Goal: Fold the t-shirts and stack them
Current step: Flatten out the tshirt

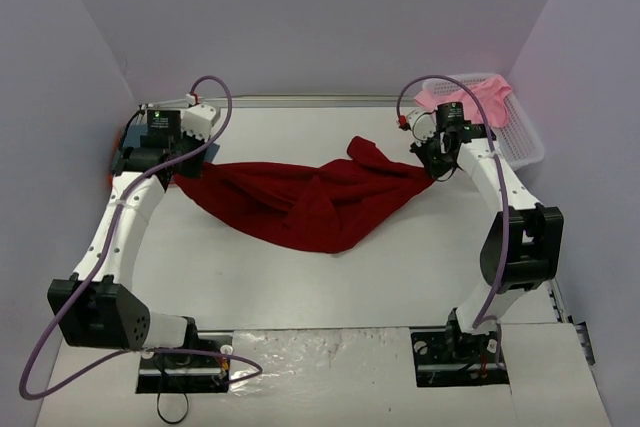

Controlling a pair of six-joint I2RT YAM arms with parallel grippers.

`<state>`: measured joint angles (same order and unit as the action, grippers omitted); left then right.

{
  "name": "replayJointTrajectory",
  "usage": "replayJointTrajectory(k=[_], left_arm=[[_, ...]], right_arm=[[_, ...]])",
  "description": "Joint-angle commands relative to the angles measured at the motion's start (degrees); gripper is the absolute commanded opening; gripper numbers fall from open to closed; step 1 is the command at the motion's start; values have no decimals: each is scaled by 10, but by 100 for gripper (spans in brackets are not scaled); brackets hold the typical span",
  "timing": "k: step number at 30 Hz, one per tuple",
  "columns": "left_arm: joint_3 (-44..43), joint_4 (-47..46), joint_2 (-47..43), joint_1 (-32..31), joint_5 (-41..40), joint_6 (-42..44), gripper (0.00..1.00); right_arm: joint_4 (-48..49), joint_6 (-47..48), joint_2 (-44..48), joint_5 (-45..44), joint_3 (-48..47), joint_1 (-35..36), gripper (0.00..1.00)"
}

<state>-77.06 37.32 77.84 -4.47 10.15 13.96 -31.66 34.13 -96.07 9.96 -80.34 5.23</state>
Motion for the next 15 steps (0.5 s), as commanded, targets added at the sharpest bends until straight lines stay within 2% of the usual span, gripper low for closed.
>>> replayJointTrajectory(k=[1,7,15], left_arm=[[-11,15,-50,3,-14,13,2],[-49,22,-69,3,-60,16,2],[-64,-15,-99,3,-111,-28,2]], right_arm=[[18,12,-13,-22,1,-21,0],[41,-8,-40,-38,-32,-47,0],[41,-51,-18,18,-144,-75,0]])
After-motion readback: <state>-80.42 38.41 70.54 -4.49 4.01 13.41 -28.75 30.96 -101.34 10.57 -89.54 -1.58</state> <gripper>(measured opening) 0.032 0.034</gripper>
